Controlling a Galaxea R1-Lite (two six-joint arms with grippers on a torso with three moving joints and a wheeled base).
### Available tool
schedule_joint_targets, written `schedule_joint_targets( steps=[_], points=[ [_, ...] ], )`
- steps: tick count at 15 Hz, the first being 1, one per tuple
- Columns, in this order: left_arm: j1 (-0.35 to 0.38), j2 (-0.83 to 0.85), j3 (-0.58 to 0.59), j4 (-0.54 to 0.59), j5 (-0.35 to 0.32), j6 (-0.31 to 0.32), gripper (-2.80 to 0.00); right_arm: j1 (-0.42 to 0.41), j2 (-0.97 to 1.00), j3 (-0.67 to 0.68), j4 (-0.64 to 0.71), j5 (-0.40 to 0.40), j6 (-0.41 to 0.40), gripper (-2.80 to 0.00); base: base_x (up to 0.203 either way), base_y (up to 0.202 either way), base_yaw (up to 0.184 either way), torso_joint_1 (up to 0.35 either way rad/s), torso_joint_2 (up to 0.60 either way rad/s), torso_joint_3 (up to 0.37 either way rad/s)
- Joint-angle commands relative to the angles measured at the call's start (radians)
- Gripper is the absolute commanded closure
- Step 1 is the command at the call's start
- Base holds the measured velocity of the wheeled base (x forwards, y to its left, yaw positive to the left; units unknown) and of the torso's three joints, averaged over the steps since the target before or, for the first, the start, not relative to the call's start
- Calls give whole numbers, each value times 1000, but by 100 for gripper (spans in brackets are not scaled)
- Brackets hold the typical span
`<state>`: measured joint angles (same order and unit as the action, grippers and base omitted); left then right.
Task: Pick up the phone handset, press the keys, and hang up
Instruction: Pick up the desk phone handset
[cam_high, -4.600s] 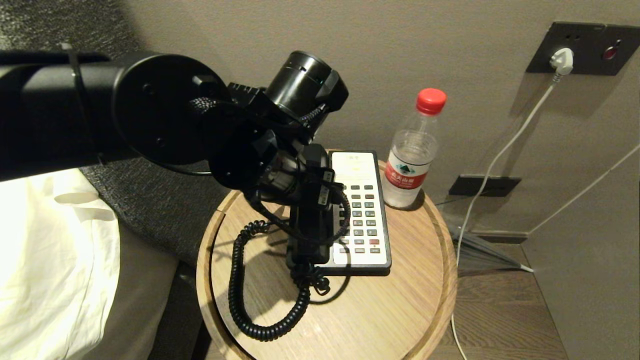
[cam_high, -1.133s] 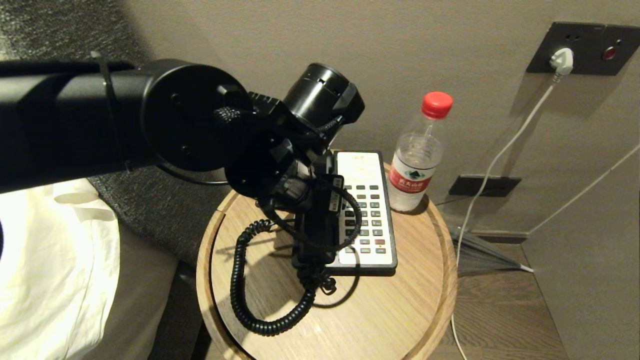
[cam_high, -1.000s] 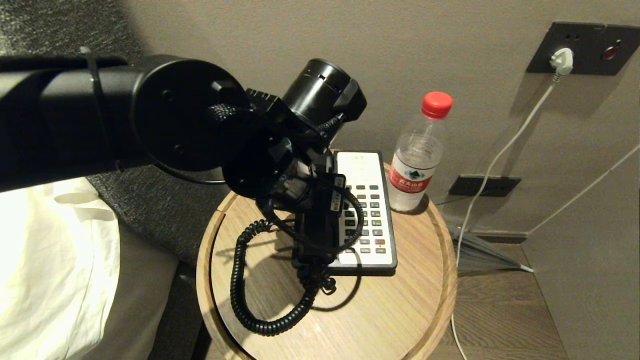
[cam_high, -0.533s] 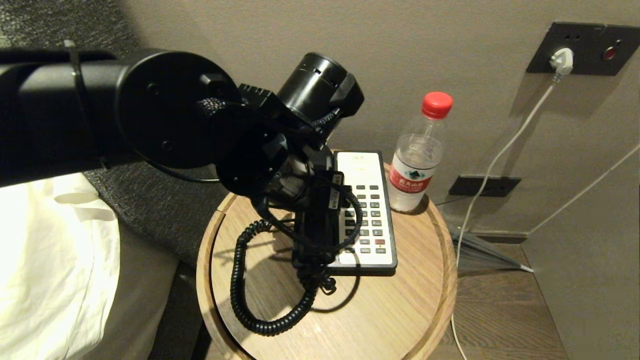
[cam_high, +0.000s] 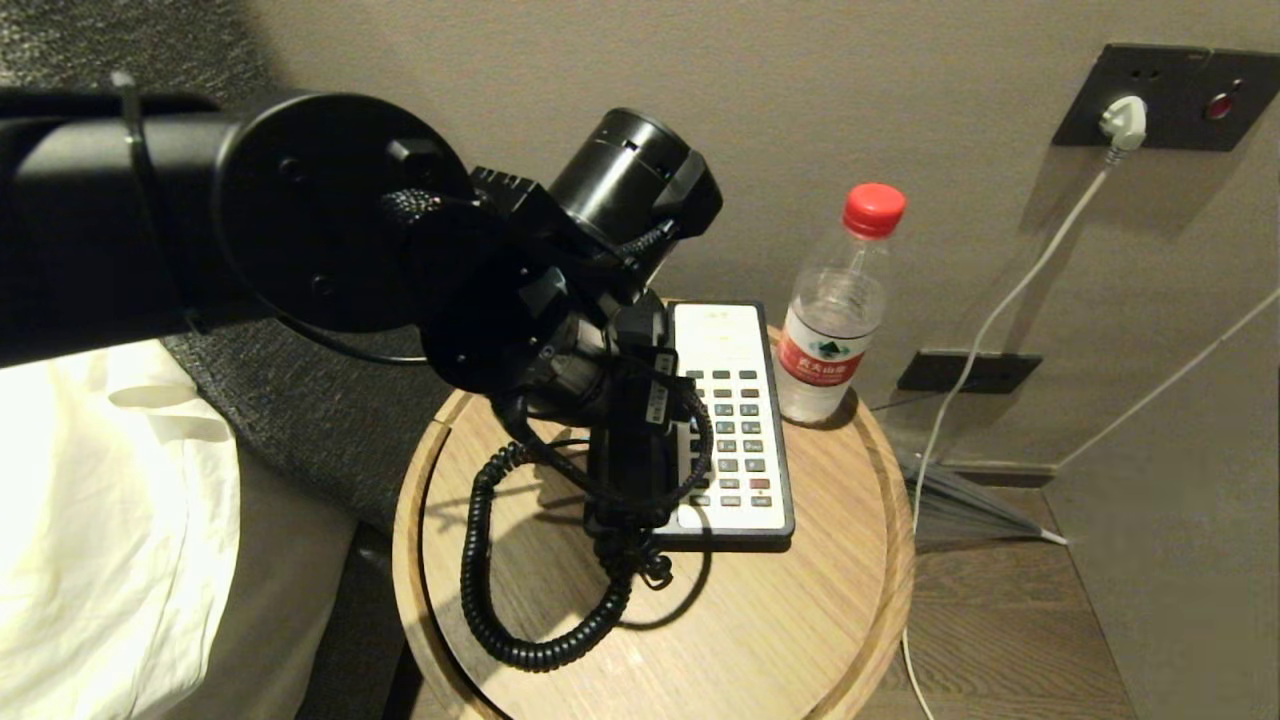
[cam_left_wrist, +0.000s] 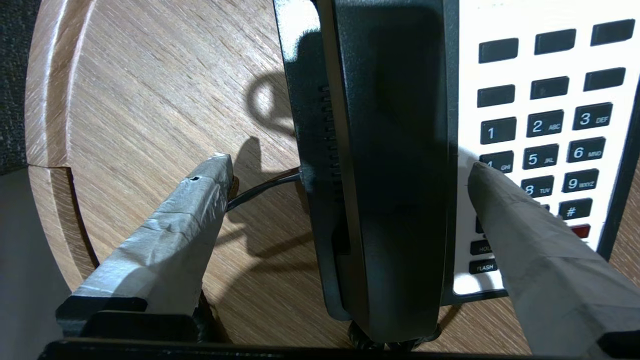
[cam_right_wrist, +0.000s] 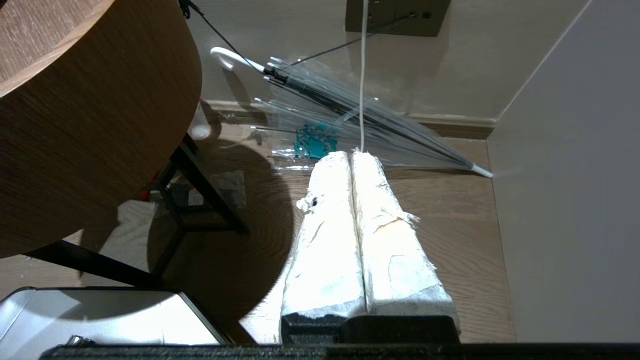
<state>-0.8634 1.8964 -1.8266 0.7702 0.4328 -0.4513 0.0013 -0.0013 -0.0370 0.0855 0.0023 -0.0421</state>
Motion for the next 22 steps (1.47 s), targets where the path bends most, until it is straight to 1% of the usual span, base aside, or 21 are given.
schedule_joint_targets(
  steps=[1, 21, 22],
  points=[
    [0, 0, 3, 3, 1, -3, -280, 0, -11, 0, 0, 1, -1, 0, 0, 0, 0, 0, 0, 0],
    [-14, 16, -5, 3, 1, 0, -280, 0, -11, 0, 0, 1, -1, 0, 0, 0, 0, 0, 0, 0],
    [-14, 16, -5, 3, 1, 0, 0, 0, -11, 0, 0, 1, -1, 0, 0, 0, 0, 0, 0, 0]
  ],
)
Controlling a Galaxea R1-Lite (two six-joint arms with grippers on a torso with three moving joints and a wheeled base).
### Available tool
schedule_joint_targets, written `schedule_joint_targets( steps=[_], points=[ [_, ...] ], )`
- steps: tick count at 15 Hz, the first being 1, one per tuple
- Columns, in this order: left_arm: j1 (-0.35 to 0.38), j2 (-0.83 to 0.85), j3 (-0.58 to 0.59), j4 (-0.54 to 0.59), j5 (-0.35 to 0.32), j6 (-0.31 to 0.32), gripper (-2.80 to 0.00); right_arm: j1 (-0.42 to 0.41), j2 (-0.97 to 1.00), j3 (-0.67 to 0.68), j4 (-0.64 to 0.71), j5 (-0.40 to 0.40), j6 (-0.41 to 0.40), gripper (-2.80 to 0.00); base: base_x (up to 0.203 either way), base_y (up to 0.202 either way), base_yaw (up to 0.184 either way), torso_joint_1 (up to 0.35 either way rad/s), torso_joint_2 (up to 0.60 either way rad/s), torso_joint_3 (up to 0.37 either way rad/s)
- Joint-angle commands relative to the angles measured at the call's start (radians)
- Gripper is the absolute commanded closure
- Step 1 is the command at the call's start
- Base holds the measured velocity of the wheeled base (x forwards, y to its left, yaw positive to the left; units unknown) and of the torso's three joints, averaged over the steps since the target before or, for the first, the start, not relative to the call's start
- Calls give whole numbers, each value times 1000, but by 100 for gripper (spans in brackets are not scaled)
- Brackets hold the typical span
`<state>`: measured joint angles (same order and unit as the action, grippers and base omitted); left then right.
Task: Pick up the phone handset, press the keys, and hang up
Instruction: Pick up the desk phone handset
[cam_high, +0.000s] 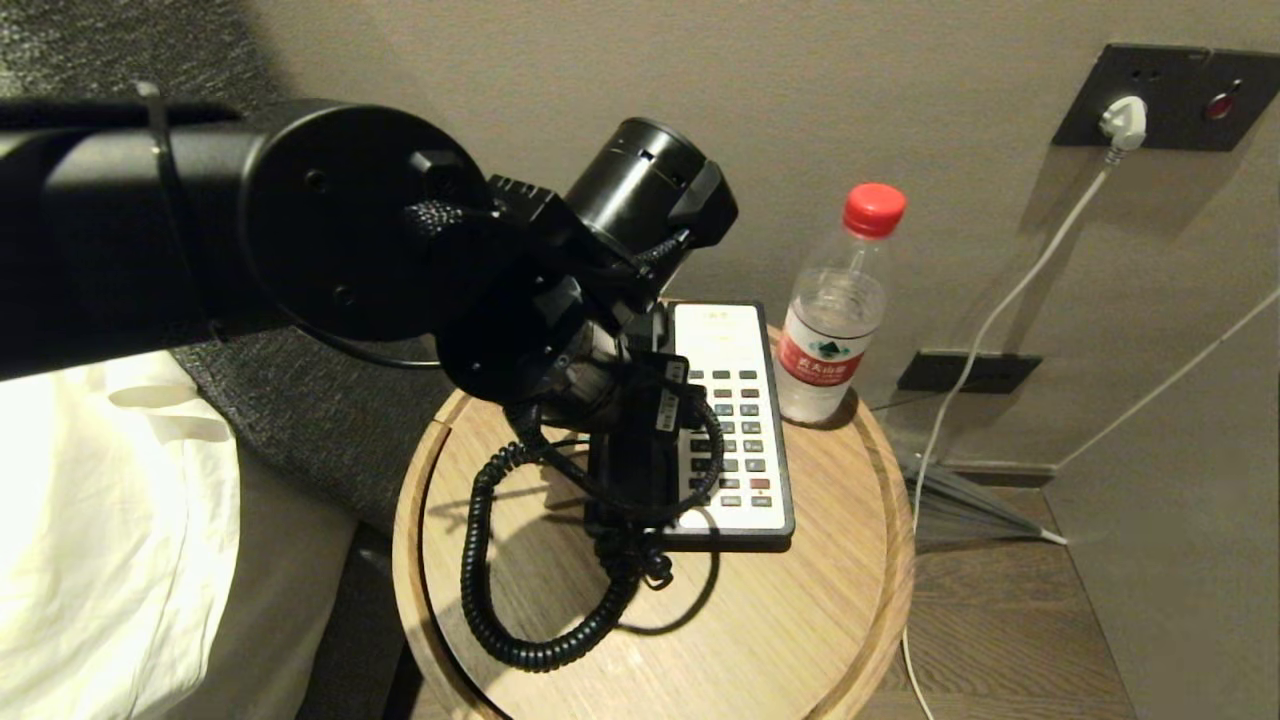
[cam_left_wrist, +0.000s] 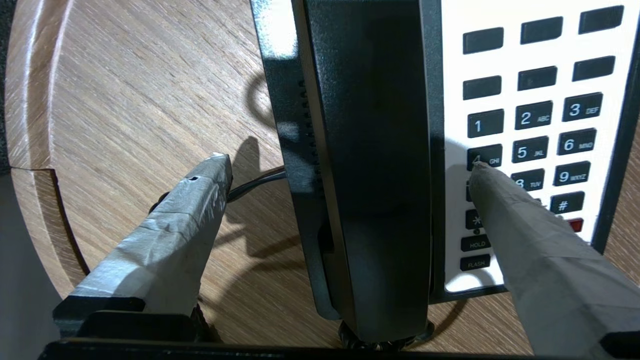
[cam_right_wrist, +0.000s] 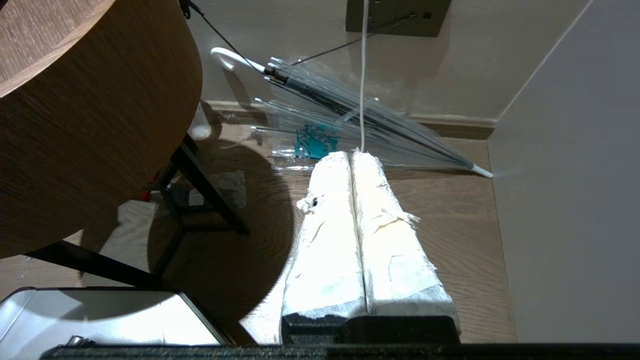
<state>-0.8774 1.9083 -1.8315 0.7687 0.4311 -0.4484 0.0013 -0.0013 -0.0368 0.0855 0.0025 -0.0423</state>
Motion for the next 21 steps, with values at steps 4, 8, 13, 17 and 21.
schedule_joint_targets(
  steps=[4, 8, 13, 17, 21],
  points=[
    [0, 4, -2, 0, 3, -3, 0, 0, -11, 0, 0, 0, -1, 0, 0, 0, 0, 0, 0, 0],
    [0, 3, -2, 3, 3, -3, 0, 0, -11, 0, 0, 1, -1, 0, 0, 0, 0, 0, 0, 0],
    [-2, 1, -3, 3, 5, -3, 0, 0, -11, 0, 0, 1, -1, 0, 0, 0, 0, 0, 0, 0],
    [-5, -15, -6, 4, 5, -4, 0, 0, -11, 0, 0, 1, -1, 0, 0, 0, 0, 0, 0, 0],
    [-5, -41, -6, 6, 5, -6, 0, 0, -11, 0, 0, -1, -1, 0, 0, 0, 0, 0, 0, 0]
  ],
)
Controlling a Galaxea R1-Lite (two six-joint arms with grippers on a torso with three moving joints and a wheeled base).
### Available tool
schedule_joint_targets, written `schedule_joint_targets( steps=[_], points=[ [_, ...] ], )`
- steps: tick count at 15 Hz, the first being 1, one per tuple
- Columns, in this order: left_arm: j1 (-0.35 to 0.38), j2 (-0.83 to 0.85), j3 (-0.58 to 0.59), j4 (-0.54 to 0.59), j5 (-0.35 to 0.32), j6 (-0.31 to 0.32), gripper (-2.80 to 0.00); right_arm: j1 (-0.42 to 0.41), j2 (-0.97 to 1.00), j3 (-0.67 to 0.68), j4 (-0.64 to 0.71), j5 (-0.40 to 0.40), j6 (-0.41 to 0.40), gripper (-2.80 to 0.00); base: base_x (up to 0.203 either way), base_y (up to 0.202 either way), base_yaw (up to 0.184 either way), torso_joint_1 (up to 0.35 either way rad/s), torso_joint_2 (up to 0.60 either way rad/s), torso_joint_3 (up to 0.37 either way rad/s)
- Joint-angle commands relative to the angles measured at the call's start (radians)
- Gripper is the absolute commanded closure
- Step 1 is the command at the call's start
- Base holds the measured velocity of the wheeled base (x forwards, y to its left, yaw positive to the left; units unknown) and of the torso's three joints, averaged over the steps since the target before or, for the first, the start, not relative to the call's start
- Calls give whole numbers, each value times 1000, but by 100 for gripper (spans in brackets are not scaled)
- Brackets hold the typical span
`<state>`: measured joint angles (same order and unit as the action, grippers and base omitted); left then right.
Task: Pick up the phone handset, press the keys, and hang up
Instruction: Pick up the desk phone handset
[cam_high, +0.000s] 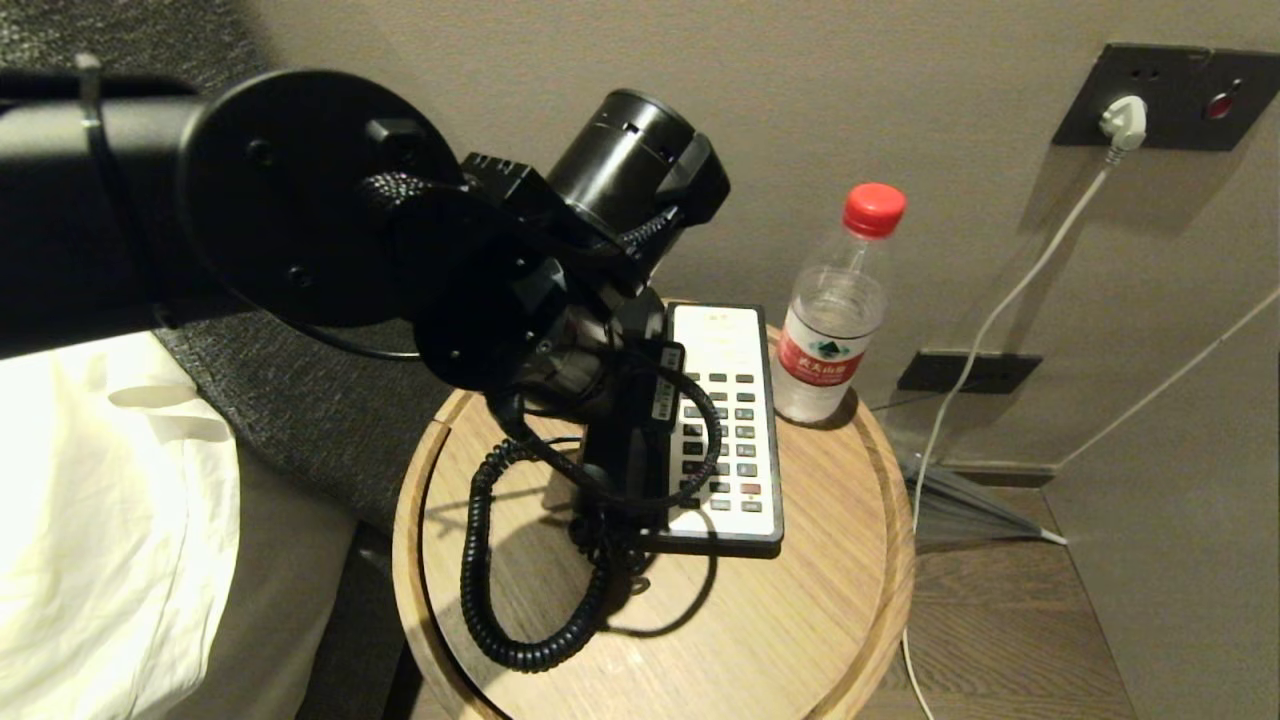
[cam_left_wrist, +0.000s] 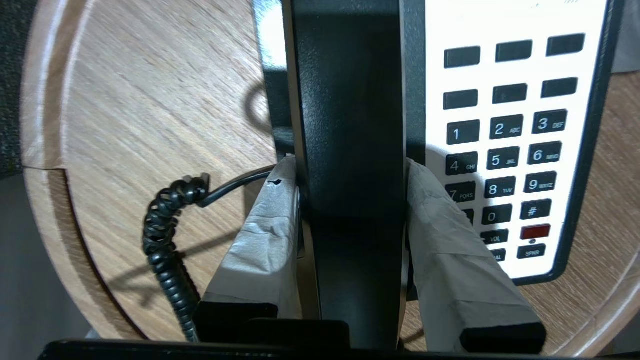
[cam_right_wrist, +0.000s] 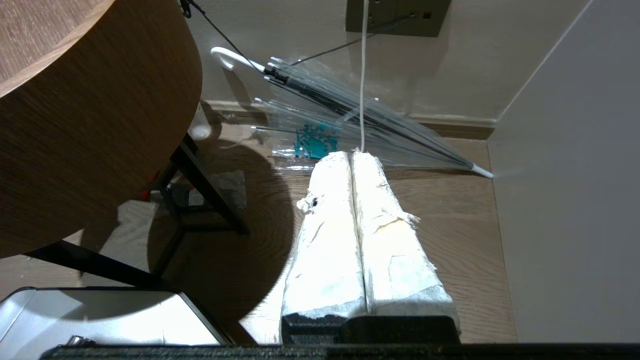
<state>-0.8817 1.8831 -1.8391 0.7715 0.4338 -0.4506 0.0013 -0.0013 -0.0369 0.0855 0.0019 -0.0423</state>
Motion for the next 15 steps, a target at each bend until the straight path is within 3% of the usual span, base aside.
schedule_joint_targets(
  steps=[1, 15],
  points=[
    [0, -25, 1, 4, 2, -3, 0, 0, -11, 0, 0, 1, -1, 0, 0, 0, 0, 0, 0, 0],
    [0, -132, 16, 5, 2, -7, 0, 0, -11, 0, 0, 1, -1, 0, 0, 0, 0, 0, 0, 0]
  ],
)
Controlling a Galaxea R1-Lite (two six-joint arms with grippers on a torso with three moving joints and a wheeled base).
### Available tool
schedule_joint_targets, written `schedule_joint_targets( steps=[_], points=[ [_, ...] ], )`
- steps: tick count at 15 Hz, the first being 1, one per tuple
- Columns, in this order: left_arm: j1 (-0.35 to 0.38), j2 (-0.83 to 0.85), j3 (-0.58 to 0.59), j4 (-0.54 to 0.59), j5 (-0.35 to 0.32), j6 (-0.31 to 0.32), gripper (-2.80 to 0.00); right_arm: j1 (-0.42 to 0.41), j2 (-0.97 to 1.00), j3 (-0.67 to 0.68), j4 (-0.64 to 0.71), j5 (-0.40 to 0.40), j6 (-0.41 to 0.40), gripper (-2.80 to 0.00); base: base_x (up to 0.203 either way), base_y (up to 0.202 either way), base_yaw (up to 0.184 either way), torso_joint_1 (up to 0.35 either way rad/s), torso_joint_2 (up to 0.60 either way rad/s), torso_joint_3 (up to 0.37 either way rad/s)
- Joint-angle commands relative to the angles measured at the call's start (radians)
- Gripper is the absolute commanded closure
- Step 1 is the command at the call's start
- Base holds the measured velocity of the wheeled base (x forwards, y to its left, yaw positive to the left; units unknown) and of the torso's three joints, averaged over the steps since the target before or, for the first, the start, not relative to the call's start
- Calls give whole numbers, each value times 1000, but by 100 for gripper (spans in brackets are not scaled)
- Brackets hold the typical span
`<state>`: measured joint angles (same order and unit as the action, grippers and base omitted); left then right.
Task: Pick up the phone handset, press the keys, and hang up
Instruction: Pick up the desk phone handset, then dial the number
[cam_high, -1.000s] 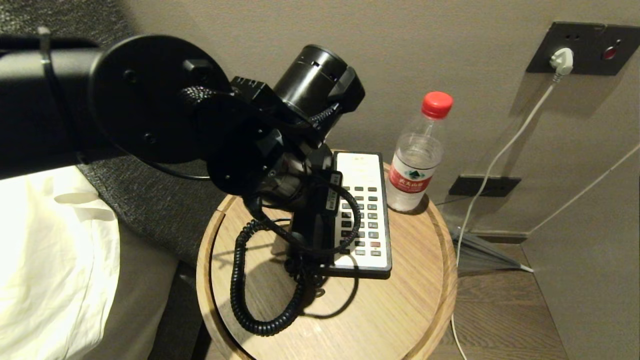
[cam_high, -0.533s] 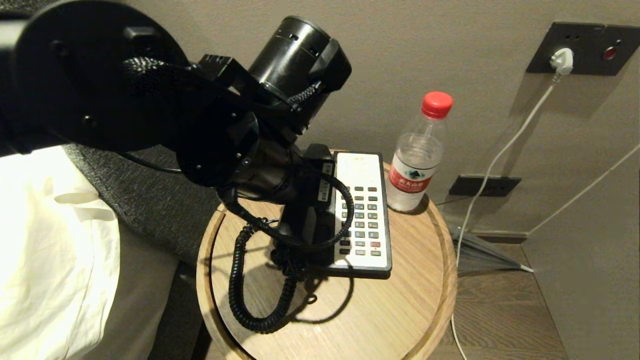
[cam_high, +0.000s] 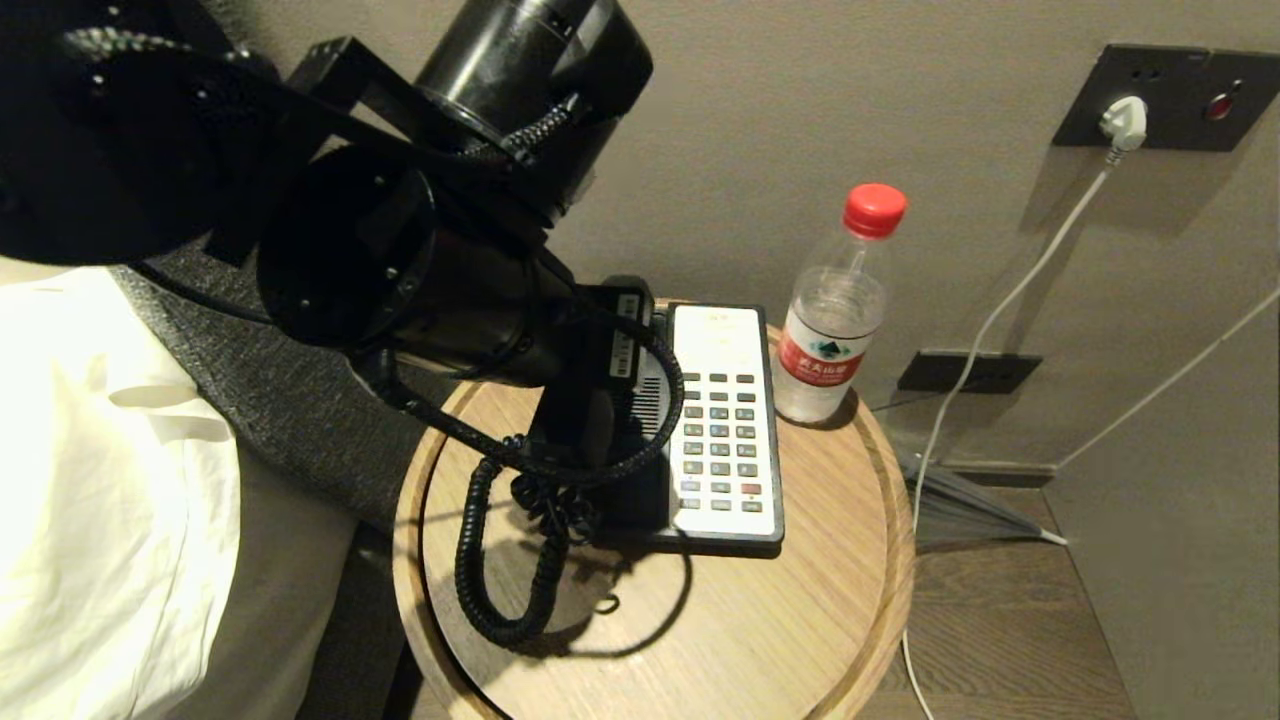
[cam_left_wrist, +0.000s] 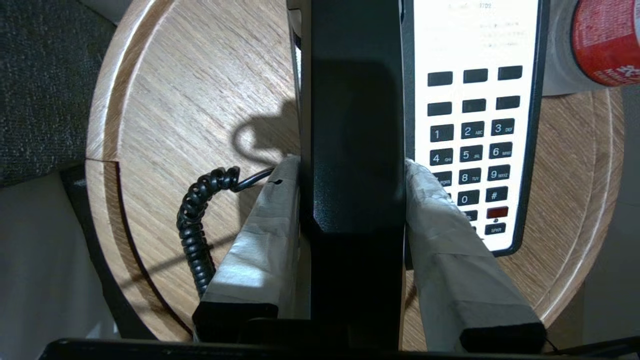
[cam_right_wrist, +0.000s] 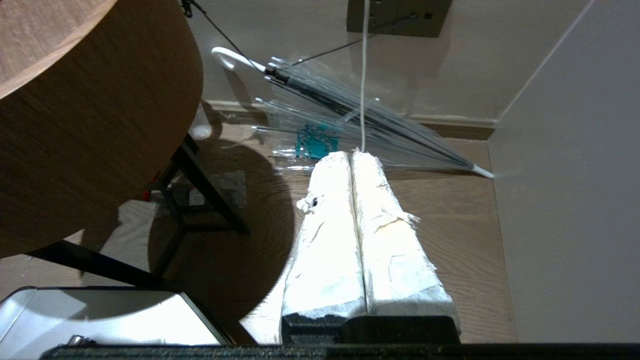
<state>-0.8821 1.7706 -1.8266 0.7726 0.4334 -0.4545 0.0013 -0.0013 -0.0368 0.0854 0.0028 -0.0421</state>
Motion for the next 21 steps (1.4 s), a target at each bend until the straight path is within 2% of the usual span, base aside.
schedule_joint_targets(
  steps=[1, 6, 10, 11, 13, 17, 19, 21],
  points=[
    [0, -26, 7, 4, 2, -4, 0, 0, -11, 0, 0, 0, -1, 0, 0, 0, 0, 0, 0, 0],
    [9, -125, 26, 1, -11, -12, 0, 0, -11, 0, 0, -1, -1, 0, 0, 0, 0, 0, 0, 0],
    [48, -215, 76, 0, -35, -20, 0, 0, -11, 0, 0, 0, -1, 0, 0, 0, 0, 0, 0, 0],
    [63, -261, 96, 0, -57, -43, 0, 0, -11, 0, 0, 0, -1, 0, 0, 0, 0, 0, 0, 0],
    [99, -334, 148, 0, -122, -146, 0, 0, -11, 0, 0, 0, -1, 0, 0, 0, 0, 0, 0, 0],
    [141, -483, 277, -6, -182, -262, 0, 0, -11, 0, 0, 0, -1, 0, 0, 0, 0, 0, 0, 0],
    [166, -567, 341, -9, -244, -326, 0, 1, -11, 0, 0, 0, -1, 0, 0, 0, 0, 0, 0, 0],
    [189, -631, 394, -11, -270, -377, 0, 1, -11, 0, 0, 0, -1, 0, 0, 0, 0, 0, 0, 0]
  ],
)
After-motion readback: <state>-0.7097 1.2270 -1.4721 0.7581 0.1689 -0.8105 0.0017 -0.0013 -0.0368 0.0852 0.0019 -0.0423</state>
